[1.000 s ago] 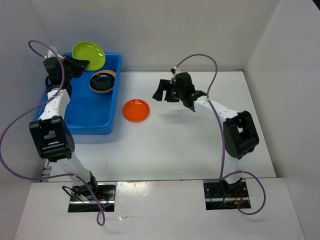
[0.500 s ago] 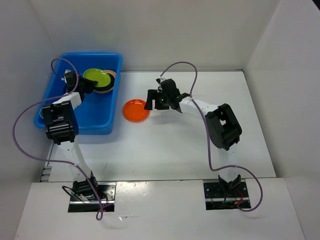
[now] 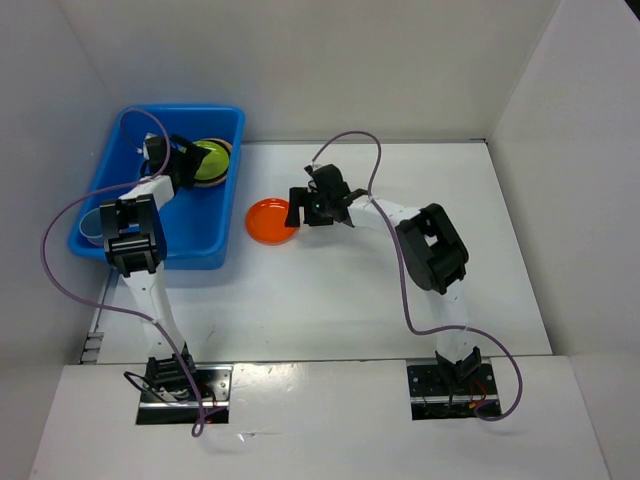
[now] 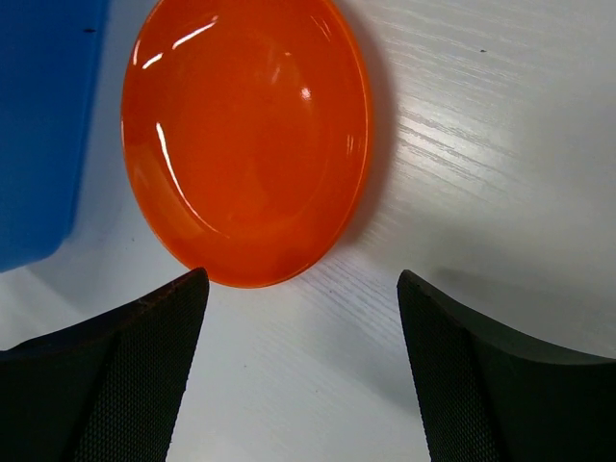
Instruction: Place the mixed dishes into the plastic bin
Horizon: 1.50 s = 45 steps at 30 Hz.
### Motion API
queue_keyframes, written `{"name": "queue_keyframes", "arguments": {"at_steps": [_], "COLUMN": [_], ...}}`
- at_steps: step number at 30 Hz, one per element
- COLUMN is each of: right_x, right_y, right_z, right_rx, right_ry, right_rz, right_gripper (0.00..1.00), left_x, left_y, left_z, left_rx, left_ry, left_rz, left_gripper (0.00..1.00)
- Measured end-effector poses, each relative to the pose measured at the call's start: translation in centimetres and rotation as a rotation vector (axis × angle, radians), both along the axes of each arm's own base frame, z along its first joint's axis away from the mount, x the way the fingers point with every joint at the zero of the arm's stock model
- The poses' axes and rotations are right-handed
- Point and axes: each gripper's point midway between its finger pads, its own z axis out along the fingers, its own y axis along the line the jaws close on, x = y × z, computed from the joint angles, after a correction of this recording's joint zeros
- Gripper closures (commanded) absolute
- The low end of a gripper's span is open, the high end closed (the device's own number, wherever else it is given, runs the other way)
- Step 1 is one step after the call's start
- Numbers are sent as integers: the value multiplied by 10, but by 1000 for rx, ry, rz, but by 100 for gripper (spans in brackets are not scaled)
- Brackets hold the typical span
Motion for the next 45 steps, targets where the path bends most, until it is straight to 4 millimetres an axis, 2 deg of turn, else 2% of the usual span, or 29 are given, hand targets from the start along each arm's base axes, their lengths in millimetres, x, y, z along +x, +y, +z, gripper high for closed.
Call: {"name": "queue_keyframes", "arguments": {"at_steps": [3,6,10,14,18,20,24,26,28,30,31,33,37,40,42,45], "right_x": [2,4,9,11,18,20,20,22,26,27,28,30,36,40,38,30], "right_y": [0,1,4,5,8,9,10,12,14,15,16,17,18,11,1,-21], "right_z": [-4,-6,-7,-9,-13,-15,-20,-23,-25,-28,-29,-29,-23,-22,-16,6], "right_rx": [-8,-11,-6,-3,0,0,4,5,8,9,8,9,20,-1,-22,-48], "right_ry": [5,5,6,12,17,21,42,51,54,62,67,76,70,54,38,2], "right_rz": [-5,-9,-16,-25,-45,-54,-70,-76,-80,-86,-90,-101,-136,-176,-206,-242], "right_gripper": [17,17,19,21,27,36,47,51,64,72,86,95,99,99,99,99], "left_x": [-2,-12,-30,-49,-68,-79,-105,-116,-127,-135,-138,-141,-144,-145,-146,-149], "left_y": [5,9,12,11,12,13,10,8,5,2,0,-4,-15,-25,-37,-62], "left_z": [2,7,31,72,130,159,218,239,254,261,262,257,239,235,237,241], "left_rx": [30,73,155,268,390,436,516,541,564,570,569,561,531,508,484,426], "left_ry": [2,27,49,47,-10,-49,-147,-187,-220,-238,-244,-241,-222,-229,-258,-332], "left_rz": [14,22,-1,-54,-76,-71,-70,-67,-71,-80,-88,-109,-172,-228,-283,-413], "left_gripper": [1,1,1,1,1,1,1,1,1,1,1,1,1,1,1,1]}}
